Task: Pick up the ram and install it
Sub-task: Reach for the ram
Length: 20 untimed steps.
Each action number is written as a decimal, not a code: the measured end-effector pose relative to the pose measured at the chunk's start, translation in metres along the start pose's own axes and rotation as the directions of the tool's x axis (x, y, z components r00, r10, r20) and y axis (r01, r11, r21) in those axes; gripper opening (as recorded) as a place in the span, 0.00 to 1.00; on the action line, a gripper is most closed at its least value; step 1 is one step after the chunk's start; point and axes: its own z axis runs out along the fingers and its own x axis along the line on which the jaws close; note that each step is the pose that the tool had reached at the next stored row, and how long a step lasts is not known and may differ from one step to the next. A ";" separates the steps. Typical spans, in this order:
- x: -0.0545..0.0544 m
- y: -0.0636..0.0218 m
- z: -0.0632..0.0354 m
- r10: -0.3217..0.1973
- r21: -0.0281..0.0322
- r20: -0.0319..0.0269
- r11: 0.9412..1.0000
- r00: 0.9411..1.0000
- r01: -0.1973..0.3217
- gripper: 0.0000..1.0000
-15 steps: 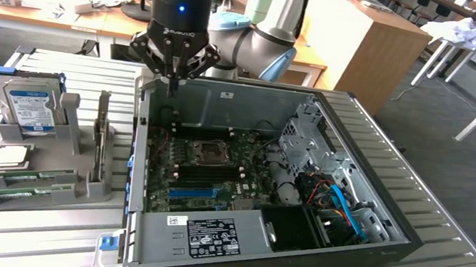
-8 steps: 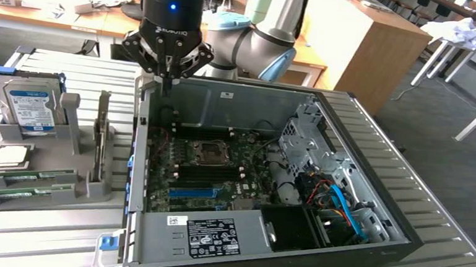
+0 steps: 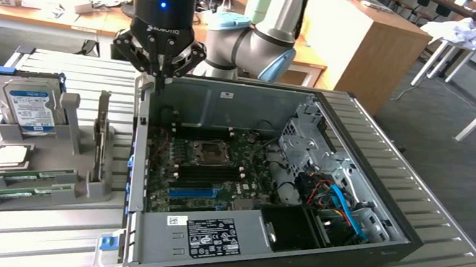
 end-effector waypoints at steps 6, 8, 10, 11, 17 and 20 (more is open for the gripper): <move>0.007 -0.0005 -0.0002 0.000 0.000 0.000 1.000 1.000 0.000 0.10; 0.009 -0.0006 -0.0002 0.000 0.000 0.000 1.000 1.000 0.000 0.10; 0.011 -0.0008 -0.0002 0.000 0.000 0.000 1.000 1.000 0.000 0.10; 0.012 -0.0009 -0.0003 0.000 0.000 0.000 1.000 1.000 0.000 0.10; 0.019 -0.0014 -0.0004 0.000 0.000 0.000 1.000 1.000 0.000 0.10; 0.022 -0.0016 -0.0005 0.000 0.000 0.000 1.000 1.000 0.000 0.10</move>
